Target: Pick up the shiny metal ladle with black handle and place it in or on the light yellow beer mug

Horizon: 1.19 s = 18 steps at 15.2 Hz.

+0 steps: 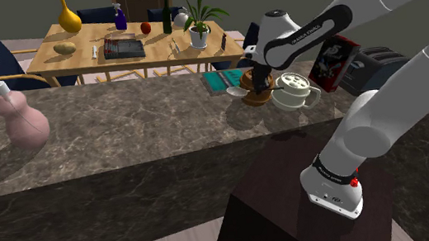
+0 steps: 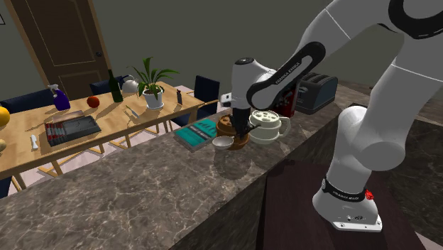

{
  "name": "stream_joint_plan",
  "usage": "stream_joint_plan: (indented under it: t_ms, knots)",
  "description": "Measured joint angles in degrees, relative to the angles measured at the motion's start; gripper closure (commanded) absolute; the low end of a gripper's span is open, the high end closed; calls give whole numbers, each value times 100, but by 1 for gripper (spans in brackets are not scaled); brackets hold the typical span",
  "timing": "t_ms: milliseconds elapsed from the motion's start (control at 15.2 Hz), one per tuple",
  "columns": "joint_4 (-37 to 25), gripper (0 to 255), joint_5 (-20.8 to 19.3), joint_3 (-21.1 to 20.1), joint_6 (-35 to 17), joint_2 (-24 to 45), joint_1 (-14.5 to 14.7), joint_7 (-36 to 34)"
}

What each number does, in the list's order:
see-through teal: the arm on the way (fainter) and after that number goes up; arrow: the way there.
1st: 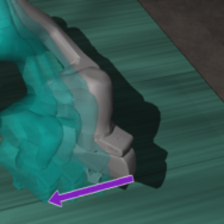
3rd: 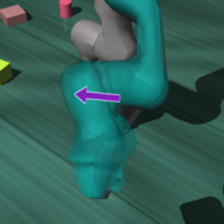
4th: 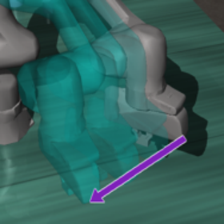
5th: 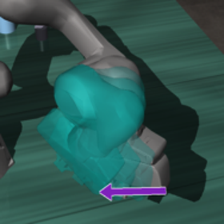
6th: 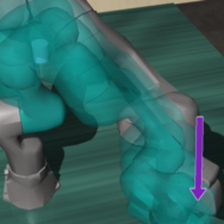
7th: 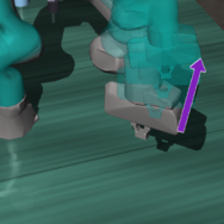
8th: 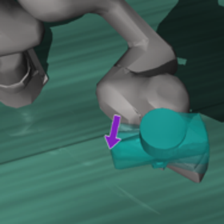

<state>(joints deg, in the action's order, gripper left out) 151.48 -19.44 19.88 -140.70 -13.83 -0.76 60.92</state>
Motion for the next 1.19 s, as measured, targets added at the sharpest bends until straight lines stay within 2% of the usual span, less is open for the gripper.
stream_joint_plan:
  t_ms: [1056,1188]
  knots:
    - [-585,255,126,-168,1461,-888,24,170]
    - [-545,255,56,-60,1520,-1018,-74,330]
